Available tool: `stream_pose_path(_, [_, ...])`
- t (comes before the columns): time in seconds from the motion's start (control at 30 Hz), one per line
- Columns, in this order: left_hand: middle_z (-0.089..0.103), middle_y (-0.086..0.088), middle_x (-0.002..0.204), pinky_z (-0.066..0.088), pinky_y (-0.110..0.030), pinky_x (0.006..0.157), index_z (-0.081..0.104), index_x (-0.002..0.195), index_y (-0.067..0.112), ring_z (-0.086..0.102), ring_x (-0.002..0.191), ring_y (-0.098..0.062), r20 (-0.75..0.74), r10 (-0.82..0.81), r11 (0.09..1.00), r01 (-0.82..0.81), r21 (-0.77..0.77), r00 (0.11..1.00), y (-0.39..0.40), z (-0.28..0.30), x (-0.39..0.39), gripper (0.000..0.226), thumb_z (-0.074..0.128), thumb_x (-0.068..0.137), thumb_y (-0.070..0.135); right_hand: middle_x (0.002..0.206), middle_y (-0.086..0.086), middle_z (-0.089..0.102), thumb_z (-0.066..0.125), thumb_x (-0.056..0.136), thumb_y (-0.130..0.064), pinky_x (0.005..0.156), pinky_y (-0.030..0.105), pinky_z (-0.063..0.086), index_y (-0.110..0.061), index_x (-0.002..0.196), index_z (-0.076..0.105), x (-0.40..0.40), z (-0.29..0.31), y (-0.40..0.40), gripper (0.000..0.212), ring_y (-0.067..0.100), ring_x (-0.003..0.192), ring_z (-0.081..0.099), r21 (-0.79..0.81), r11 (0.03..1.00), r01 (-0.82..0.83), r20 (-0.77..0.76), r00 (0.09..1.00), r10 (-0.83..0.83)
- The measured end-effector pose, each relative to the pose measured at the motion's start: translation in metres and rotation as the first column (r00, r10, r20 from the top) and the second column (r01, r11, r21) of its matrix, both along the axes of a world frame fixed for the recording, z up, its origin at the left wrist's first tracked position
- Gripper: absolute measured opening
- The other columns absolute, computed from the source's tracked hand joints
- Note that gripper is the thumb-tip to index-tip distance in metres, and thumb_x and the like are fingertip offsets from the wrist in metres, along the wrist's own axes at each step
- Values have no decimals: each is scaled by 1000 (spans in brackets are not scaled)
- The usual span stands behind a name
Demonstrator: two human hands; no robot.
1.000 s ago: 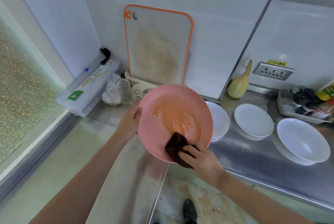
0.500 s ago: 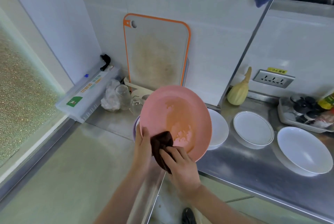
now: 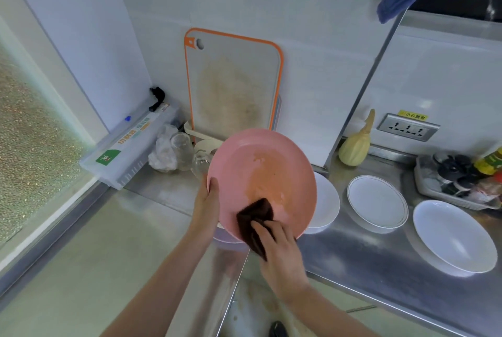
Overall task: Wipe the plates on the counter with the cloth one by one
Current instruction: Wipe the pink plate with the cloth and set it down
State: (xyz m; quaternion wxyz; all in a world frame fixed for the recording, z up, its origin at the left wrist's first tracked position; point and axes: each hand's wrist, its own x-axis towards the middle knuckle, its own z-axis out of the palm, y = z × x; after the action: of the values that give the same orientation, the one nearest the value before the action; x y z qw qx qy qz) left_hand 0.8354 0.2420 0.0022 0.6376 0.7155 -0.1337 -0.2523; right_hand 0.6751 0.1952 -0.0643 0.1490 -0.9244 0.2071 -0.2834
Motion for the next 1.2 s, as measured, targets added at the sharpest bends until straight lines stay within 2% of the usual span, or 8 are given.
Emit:
stream_pose_path(0.13, [53,0,120,36,-31,98,47,130,17,50,117,-21,-2,34,999,-34,37,999,-4,-9,-6,34,31,101,21,105,4,64,76,61,-9,73,32,55,-18,117,54,21,3,20,61,23,96,53,86,996,-15,45,999,11])
stream_pose_path(0.47, [60,-9,118,34,-57,103,43,127,37,56,111,-34,-126,-162,979,175,100,979,8,26,27,30,32,101,28,100,3,66,56,79,-10,74,32,51,-20,108,56,-30,-4,-72,31,25,91,55,-433,853,-293,-89,955,283])
stream_pose_path(0.63, [55,8,113,54,-37,70,31,140,34,57,102,-24,-84,-67,997,65,-28,994,7,28,15,49,49,95,23,78,2,63,59,80,-11,56,28,43,-19,101,55,-18,16,-59,23,22,70,43,-450,875,-180,17,978,210])
stream_pose_path(0.7, [56,13,106,52,-43,86,19,147,32,59,99,-15,-16,8,996,-9,-84,1000,6,20,-11,66,55,92,26,79,3,62,62,79,-13,57,30,39,-18,101,55,-5,20,-48,24,23,69,44,-422,902,-91,81,987,138])
stream_pose_path(0.8, [49,0,137,36,-46,109,28,142,23,47,125,-18,66,132,983,-122,-138,989,-2,8,-44,51,44,94,19,82,3,63,72,68,-13,55,30,40,-19,103,56,14,25,-26,38,24,68,48,-311,950,-3,137,989,48])
stream_pose_path(0.97, [49,1,132,32,-35,111,38,137,21,44,123,-16,134,67,995,-56,-86,989,1,11,-12,46,29,97,1,97,3,64,72,68,-13,64,31,45,-19,110,58,5,10,-34,44,24,80,51,-333,931,-149,38,985,171])
stream_pose_path(1.13, [51,0,125,37,-55,105,42,121,36,46,125,-28,121,-72,997,70,17,990,6,15,29,46,32,94,0,96,4,69,33,100,-18,72,30,50,-19,105,56,-20,8,-80,23,24,88,52,-440,864,-246,-33,966,258])
stream_pose_path(1.2, [51,-1,127,36,-53,107,42,125,34,46,125,-27,124,-76,997,74,19,989,5,15,33,47,32,94,0,94,3,69,42,96,-17,67,31,52,-20,104,54,-21,10,-82,15,23,87,51,-427,871,-244,-40,967,251])
